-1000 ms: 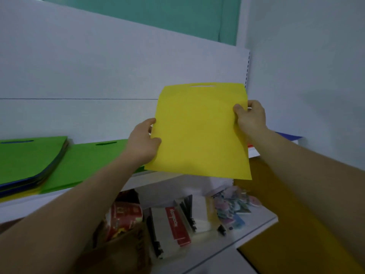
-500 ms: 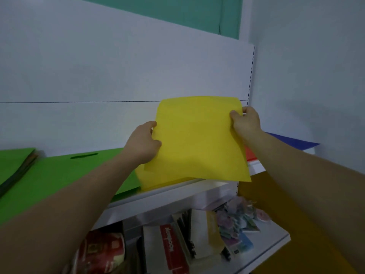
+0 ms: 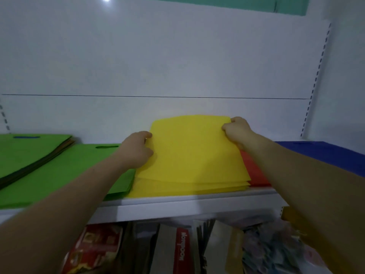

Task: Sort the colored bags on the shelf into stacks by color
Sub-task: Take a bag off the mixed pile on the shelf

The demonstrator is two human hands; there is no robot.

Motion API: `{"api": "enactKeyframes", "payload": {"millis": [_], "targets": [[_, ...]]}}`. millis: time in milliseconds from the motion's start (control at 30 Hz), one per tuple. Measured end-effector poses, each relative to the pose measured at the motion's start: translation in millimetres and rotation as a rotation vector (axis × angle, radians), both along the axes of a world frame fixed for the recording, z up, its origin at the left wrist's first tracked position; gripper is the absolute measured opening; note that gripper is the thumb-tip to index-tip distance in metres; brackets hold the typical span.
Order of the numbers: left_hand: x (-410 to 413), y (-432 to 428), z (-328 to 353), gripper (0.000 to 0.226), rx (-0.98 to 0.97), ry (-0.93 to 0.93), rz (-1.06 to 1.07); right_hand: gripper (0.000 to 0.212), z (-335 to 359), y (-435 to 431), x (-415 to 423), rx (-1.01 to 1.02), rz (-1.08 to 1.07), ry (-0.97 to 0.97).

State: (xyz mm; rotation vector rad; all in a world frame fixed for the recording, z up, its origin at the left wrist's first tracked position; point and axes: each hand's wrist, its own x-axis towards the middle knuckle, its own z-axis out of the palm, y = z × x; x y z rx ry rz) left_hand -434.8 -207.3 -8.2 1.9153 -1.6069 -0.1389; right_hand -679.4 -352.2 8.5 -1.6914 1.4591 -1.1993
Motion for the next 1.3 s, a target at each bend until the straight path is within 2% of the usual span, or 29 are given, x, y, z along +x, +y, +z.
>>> {"api": "enactKeyframes", "payload": {"millis": [133, 267, 433, 500, 600, 733, 1000, 1300], "targets": [[3.7, 8.0, -9.2, 0.054, 0.061, -0.041, 0.078, 0.007, -13.0, -17.3, 14.8, 0.035, 0.098, 0.113], [7.9, 13.4, -16.0, 0.049, 0.164, -0.123, 0.084, 0.045, -21.1, -13.4, 22.1, 0.019, 0.114, 0.419], [11.3, 23.1, -18.8, 0.048, 0.270, -0.328, 0.061, 0.055, -23.5, -3.9, 26.6, 0.007, 0.181, 0.834], [7.9, 30.5, -16.3, 0.050, 0.272, -0.329, -0.005, 0.060, -25.7, -0.2, 27.0, -0.013, 0.179, 0.945], [0.5, 42.7, -14.0, 0.062, 0.320, -0.249, -0.144, 0.063, -29.2, 3.2, 28.1, -0.035, 0.251, 0.956], [-5.0, 51.7, -18.2, 0.078, 0.416, -0.267, -0.211, 0.065, -34.1, 8.1, 27.6, 0.020, 0.358, 1.002], [-8.9, 54.3, -18.9, 0.073, 0.374, -0.315, -0.205, 0.060, -34.6, 13.5, 22.8, 0.009, 0.363, 1.066], [-6.8, 56.0, -9.8, 0.073, 0.408, -0.225, -0.176, 0.062, -28.0, 14.1, 23.3, -0.046, 0.387, 1.015]]}}
